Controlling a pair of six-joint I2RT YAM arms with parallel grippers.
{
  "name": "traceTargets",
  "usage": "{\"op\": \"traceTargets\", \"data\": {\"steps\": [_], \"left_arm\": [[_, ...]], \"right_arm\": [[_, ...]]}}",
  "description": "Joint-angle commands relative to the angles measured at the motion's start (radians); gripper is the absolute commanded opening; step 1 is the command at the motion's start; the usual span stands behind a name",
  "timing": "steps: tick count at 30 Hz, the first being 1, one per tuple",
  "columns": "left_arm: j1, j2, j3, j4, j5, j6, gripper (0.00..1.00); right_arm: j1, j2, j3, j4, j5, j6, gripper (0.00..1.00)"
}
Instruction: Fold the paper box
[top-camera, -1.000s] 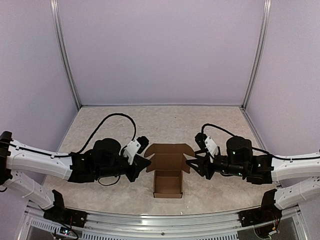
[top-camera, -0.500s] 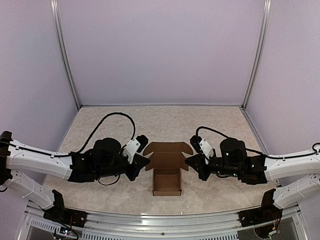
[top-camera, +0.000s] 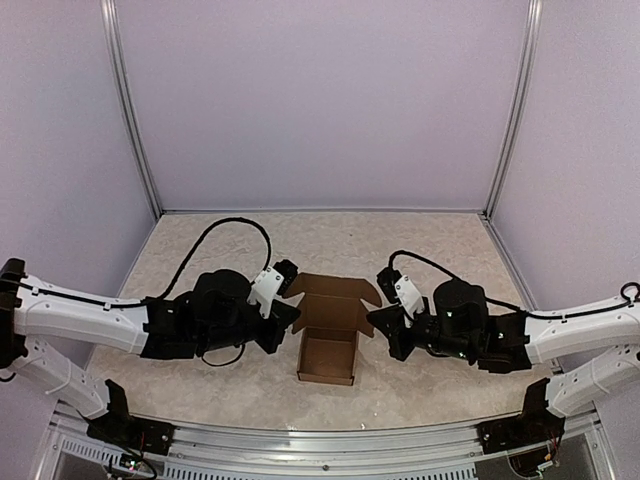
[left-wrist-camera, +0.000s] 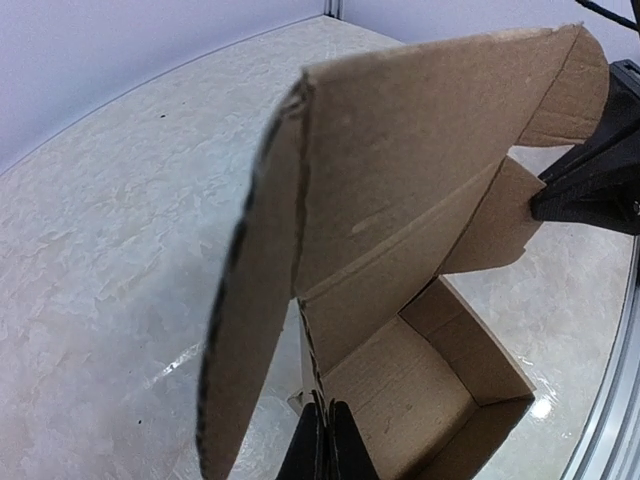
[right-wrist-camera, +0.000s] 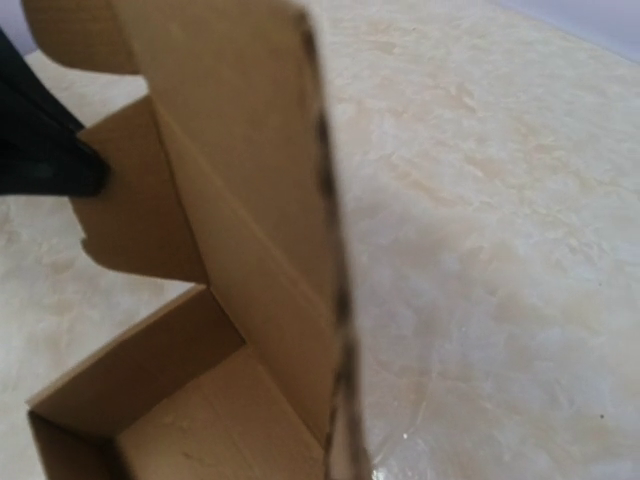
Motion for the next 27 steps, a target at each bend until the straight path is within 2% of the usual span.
{"op": "traceTargets", "data": {"steps": [1, 13, 27], "left_arm": [[-0.021, 0.026, 0.06, -0.04, -0.034, -0.088, 0.0], [-0.044, 0.087, 0.102, -0.063, -0.111, -0.176, 0.0], [-0.058, 0.141, 0.144, -0.087, -0.159, -0.26, 0.0]], "right_arm": [[0.074, 0.047, 0.065, 0.073, 0.123, 0.05, 0.0], [0.149, 0.226, 0.164, 0.119, 0.42, 0.223, 0.0], [0.197, 0.371, 0.269, 0.114, 0.497, 0.302, 0.0]]}}
